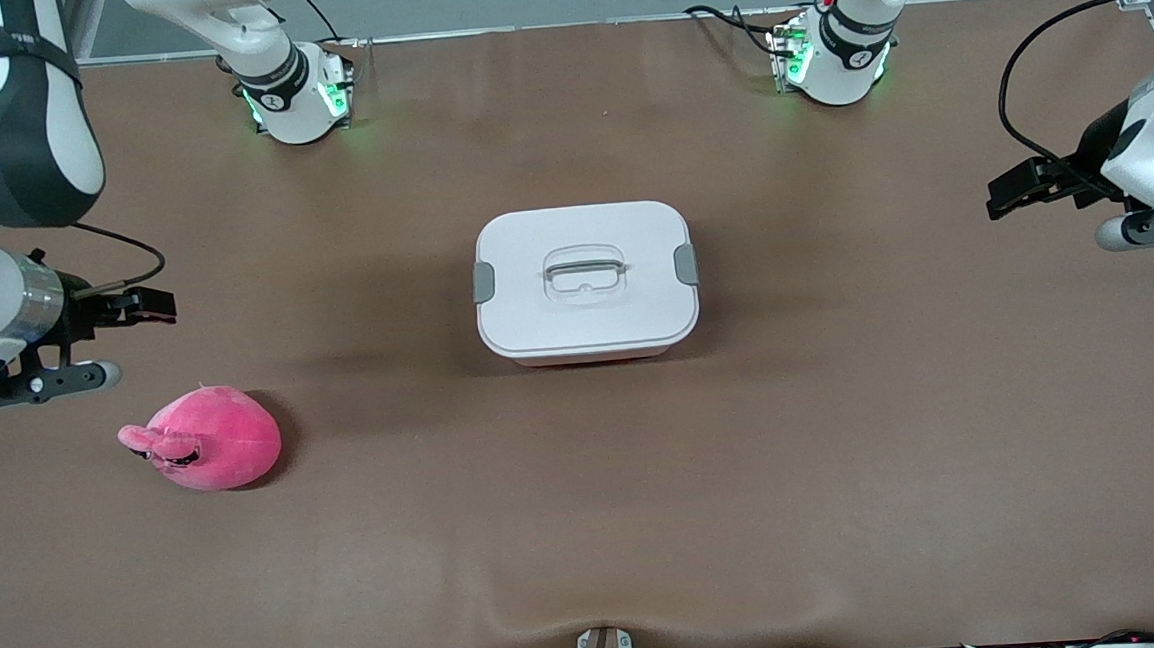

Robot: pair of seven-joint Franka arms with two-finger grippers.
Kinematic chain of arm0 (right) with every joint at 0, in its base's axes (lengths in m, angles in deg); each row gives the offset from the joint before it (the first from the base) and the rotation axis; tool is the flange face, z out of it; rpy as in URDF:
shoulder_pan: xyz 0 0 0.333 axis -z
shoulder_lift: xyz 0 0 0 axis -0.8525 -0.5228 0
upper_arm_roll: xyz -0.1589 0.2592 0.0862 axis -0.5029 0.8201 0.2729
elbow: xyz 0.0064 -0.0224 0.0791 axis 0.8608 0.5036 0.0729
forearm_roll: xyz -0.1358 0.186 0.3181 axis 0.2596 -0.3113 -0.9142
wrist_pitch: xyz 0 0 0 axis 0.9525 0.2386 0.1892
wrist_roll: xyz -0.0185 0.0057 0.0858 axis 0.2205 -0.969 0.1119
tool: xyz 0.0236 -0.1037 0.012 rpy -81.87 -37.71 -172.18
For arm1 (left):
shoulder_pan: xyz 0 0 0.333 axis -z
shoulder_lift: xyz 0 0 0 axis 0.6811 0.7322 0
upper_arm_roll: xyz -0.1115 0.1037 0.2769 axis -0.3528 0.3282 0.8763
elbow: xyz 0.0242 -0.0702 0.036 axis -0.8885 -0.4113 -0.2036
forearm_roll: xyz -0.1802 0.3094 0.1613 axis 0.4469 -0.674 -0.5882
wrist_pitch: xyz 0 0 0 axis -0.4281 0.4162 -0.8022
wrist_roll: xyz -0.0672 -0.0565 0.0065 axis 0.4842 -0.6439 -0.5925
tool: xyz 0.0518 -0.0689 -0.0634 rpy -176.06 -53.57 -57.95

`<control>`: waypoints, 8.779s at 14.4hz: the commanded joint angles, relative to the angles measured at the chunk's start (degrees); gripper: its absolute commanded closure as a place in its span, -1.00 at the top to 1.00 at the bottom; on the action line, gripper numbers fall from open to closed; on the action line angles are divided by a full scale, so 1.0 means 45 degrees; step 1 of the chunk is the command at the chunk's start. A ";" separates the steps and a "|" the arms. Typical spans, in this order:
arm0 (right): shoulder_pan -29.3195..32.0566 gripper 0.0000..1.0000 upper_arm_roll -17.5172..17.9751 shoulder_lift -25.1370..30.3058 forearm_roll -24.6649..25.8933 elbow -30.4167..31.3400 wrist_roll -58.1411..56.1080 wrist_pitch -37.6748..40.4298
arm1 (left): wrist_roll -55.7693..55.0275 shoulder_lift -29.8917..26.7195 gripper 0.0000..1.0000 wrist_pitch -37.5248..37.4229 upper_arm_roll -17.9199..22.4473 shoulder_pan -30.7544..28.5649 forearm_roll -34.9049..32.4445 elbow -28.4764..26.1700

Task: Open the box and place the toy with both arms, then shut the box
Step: 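Grasp the pink plush with the right gripper while the left gripper approaches, then lower the left gripper onto the white lid's grey handle, then grip the lid handle with the left gripper while the right gripper lifts the plush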

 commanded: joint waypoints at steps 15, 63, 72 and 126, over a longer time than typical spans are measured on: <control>0.1179 1.00 0.0077 -0.2049 -0.0550 0.2618 -0.5165 -0.8431 | -0.3920 0.0719 1.00 0.1459 -0.0207 0.0914 0.0681 0.0311; 0.1062 -1.00 0.0077 -0.2422 0.0153 0.1426 -1.0045 -0.8528 | -2.2535 0.3414 1.00 0.3530 -0.0188 0.6620 0.0583 0.0330; 0.1101 -1.00 0.0018 -0.1621 0.0172 0.1407 -1.4030 -0.8568 | -2.4565 0.4136 1.00 0.4134 -0.0168 0.7849 -0.0060 0.0330; -0.4250 -1.00 0.0194 0.1426 -0.0199 0.3103 -2.6224 -0.5792 | -2.9510 0.4841 -1.00 0.6206 -0.0149 0.9862 -0.1174 -0.0236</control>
